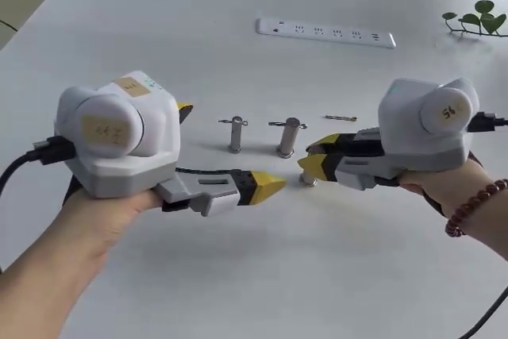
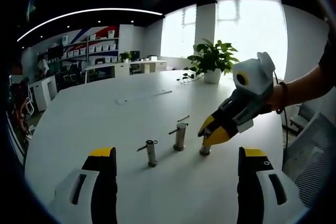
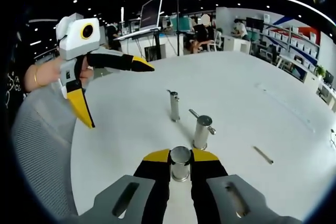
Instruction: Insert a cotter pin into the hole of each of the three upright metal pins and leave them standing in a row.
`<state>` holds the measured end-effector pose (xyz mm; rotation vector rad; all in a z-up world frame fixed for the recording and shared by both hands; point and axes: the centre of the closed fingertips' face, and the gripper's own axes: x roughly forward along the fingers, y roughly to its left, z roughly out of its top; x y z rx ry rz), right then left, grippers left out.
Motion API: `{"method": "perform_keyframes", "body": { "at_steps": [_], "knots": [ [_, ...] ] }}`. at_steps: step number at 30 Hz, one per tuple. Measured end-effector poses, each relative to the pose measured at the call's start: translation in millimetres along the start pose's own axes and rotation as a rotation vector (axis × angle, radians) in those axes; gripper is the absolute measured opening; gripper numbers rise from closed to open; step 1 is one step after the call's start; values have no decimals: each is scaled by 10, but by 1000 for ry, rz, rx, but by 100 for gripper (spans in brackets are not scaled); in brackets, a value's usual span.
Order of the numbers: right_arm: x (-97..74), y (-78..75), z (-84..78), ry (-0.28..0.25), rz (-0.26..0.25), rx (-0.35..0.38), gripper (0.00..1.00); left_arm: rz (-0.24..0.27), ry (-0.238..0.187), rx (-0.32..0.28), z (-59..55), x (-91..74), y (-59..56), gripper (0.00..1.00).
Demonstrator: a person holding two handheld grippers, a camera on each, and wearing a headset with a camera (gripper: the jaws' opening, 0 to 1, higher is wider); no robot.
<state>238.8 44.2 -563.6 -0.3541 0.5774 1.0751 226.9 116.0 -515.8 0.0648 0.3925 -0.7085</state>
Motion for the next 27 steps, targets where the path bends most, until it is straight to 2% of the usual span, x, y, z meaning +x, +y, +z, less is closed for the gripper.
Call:
{"method": "perform_keyframes", "body": {
  "at_steps": [11,22,27],
  "knots": [
    [89,71,29,-17,14,8,8,6,-11,2,25,-7,16,96],
    [114,86,30,-29,20,-24,9,2,0,1,2,-3,8,95],
    [118,91,33,-31,24,1,9,-2,-1,2,7,-1,-3,95]
  ]
}}
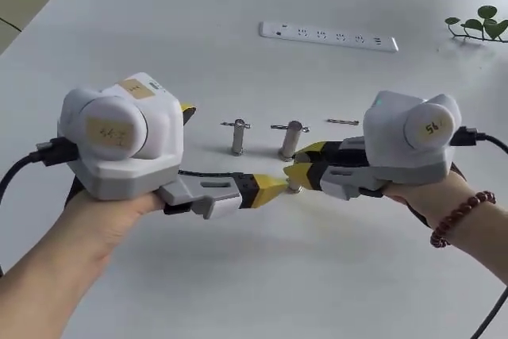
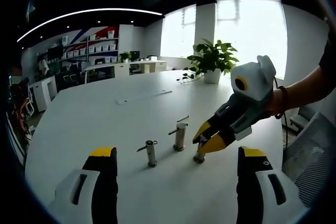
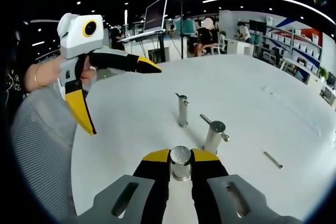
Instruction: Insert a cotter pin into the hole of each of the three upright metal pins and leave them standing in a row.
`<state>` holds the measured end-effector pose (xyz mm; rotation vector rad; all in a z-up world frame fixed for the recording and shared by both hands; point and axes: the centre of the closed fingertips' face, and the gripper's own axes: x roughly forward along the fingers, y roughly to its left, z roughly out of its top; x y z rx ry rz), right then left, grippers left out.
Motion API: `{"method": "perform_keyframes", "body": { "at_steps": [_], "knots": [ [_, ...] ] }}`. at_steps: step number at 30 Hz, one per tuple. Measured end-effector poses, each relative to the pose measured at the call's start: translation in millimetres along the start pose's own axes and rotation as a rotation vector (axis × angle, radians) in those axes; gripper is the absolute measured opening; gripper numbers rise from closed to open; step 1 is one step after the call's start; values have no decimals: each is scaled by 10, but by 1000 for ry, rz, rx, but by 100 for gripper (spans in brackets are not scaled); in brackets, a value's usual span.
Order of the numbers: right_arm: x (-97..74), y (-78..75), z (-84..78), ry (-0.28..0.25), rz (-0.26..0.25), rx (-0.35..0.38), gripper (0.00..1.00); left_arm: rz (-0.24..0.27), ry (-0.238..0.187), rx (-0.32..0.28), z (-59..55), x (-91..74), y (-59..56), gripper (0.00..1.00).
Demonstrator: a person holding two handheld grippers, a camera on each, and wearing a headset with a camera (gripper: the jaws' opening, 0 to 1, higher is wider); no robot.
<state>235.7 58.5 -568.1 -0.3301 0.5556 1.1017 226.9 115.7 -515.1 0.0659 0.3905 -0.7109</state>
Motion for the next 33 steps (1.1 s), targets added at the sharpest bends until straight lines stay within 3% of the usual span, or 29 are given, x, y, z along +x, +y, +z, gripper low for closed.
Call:
{"method": "perform_keyframes", "body": {
  "at_steps": [12,19,26,33],
  "knots": [
    [-37,61,96,-19,12,14,16,0,-1,1,6,-11,0,95],
    [-163,34,75,9,25,23,21,6,-8,-2,27,-21,18,96],
    [-309,-36,58,36,23,32,24,12,-6,7,31,-16,14,96],
    [-414,-204,44,61,-1,24,23,13,-6,6,29,-12,16,96]
  ]
}}
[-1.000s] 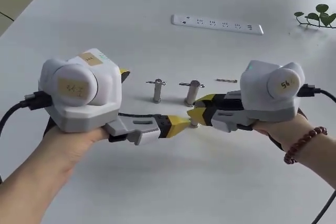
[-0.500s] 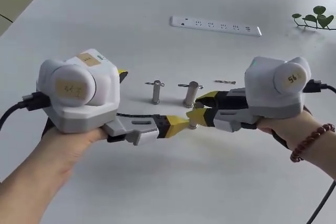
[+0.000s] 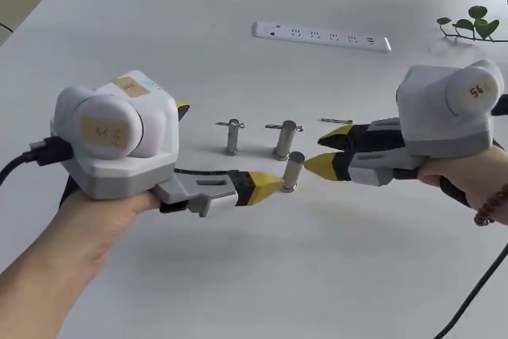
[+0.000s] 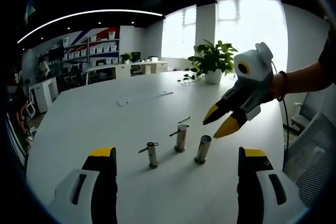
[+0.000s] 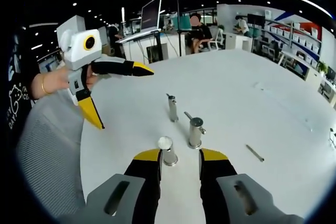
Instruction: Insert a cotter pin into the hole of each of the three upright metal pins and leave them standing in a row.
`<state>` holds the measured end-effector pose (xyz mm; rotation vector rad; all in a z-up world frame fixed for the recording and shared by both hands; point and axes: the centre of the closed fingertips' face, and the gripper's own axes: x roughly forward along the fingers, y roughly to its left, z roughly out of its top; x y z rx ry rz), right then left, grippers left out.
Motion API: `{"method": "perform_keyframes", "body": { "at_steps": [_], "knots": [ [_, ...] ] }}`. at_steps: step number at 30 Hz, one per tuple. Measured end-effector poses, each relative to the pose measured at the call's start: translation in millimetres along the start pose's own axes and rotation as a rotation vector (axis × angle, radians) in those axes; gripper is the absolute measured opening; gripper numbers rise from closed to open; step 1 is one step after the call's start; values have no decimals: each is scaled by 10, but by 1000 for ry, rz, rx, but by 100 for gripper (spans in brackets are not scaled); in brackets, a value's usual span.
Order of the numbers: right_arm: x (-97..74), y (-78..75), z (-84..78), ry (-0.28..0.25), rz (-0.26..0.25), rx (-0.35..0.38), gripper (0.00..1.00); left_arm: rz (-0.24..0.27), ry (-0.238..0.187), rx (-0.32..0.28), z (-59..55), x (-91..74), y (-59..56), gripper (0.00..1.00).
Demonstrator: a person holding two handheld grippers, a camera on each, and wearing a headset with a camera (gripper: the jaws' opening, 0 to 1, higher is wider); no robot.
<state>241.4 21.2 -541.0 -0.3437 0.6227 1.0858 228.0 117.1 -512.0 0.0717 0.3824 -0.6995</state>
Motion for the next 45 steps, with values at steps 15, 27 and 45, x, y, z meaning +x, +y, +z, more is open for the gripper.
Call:
{"method": "perform_keyframes", "body": {
  "at_steps": [15,27,45],
  "knots": [
    [-77,-611,-126,104,-98,-21,20,-3,-9,6,21,-1,-12,98],
    [33,-995,-281,222,-142,-84,14,-7,-5,10,9,0,-25,97],
    [230,-1299,-455,309,-143,-104,13,3,5,2,-16,-6,14,95]
  ]
}}
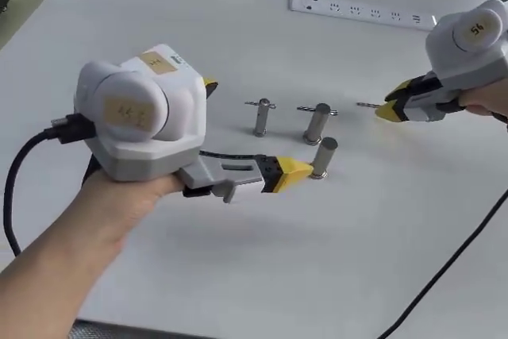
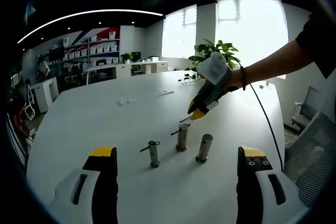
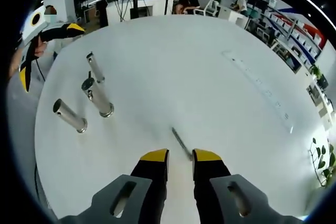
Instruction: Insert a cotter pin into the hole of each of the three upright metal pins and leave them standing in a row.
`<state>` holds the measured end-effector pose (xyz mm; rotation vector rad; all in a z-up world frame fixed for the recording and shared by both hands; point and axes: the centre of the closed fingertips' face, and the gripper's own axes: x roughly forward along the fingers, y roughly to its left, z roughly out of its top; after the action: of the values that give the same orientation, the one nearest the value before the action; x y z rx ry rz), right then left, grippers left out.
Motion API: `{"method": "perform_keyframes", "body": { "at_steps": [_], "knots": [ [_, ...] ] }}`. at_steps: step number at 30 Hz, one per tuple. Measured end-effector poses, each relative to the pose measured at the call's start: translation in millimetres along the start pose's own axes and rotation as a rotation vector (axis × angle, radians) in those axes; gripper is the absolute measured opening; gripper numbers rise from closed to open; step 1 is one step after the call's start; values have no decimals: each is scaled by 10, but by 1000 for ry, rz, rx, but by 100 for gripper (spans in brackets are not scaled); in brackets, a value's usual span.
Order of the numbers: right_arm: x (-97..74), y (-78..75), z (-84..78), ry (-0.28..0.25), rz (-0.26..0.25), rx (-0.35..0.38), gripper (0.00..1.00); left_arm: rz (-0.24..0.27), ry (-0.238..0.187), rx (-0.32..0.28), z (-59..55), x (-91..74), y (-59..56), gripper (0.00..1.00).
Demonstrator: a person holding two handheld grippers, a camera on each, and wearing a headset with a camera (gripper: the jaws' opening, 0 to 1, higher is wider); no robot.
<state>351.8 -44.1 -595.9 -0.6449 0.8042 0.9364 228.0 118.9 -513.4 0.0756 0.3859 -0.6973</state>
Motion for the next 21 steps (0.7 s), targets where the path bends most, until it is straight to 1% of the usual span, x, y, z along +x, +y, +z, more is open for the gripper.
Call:
{"method": "perform_keyframes", "body": {
  "at_steps": [5,7,9,10,11,12,13,14,17,21],
  "knots": [
    [20,-50,-26,8,9,17,13,-2,0,-3,-3,8,-4,94],
    [27,-47,-36,8,24,33,12,-1,1,-3,-6,8,-2,94],
    [34,-49,-64,24,30,26,11,1,4,-4,-14,8,4,94],
    [32,-45,-56,17,42,31,11,1,6,-5,-18,7,6,94],
    [32,-49,-69,26,50,34,9,2,6,-5,-19,7,8,94],
    [30,-27,-73,26,69,42,7,2,6,-5,-19,7,9,94],
    [28,-6,-85,38,85,52,5,0,6,-5,-18,7,5,94],
    [28,-16,-74,36,81,56,4,-1,5,-6,-17,7,3,94],
    [27,-9,-79,64,87,38,3,-4,6,-5,-18,8,-6,94],
    [34,27,-71,97,89,-21,0,-9,-3,-14,-3,5,-9,94]
  ]
}}
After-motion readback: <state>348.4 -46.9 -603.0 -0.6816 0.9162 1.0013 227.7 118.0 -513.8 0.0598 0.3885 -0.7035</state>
